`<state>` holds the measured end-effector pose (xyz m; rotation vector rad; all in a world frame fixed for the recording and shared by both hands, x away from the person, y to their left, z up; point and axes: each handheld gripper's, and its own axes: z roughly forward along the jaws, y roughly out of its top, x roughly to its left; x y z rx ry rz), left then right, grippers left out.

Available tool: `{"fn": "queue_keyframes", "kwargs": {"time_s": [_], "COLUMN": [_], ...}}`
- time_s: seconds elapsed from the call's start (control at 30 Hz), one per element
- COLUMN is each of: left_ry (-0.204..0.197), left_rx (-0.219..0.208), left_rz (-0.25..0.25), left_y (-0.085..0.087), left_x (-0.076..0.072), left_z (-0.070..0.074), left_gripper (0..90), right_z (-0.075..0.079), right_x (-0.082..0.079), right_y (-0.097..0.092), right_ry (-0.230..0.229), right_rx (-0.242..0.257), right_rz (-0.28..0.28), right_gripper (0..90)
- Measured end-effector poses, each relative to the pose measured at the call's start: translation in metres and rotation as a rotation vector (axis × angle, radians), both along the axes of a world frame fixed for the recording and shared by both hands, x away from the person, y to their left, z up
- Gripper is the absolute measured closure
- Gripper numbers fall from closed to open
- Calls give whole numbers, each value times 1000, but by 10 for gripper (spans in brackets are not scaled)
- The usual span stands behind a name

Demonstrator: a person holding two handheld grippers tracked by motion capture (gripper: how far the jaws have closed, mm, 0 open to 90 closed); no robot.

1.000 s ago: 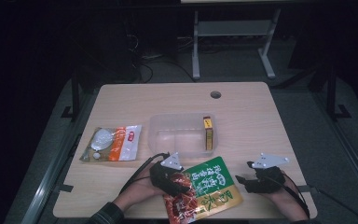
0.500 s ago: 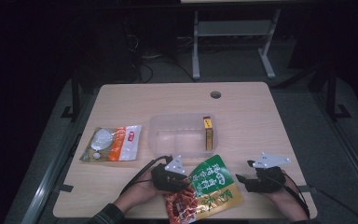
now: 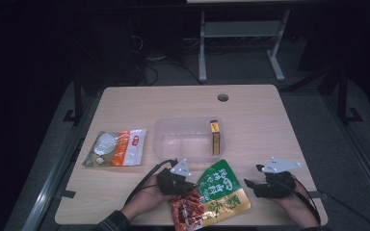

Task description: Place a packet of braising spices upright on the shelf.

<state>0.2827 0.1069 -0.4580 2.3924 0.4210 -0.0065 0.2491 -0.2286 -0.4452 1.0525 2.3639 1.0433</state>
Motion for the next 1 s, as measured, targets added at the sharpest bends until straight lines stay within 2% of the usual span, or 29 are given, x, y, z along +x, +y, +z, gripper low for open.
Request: {"fn": "queue_keyframes", "kwargs": {"time_s": [0.27,0.57,0.9,1.0], "left_ry": [25,9,-29,-33], "left_rx": [-59,-113,-188,-223], "left_rz": [12,39,77,101], "left_y": [10,28,53,60], "left_x": [0,-6,-9,-7], "left_z": [5,21,45,52], "left_gripper": [893,895,896,896], "right_z": [1,3,2,2], "right_x": [0,0,-1,0], "right_y": [-2,-7,-4,-3], "right_ry": [-2,-10,6,28], "right_rx": [10,49,37,46], "right_rz": [-3,-16,-18,-24], "right_gripper": [312,316,318,317]}}
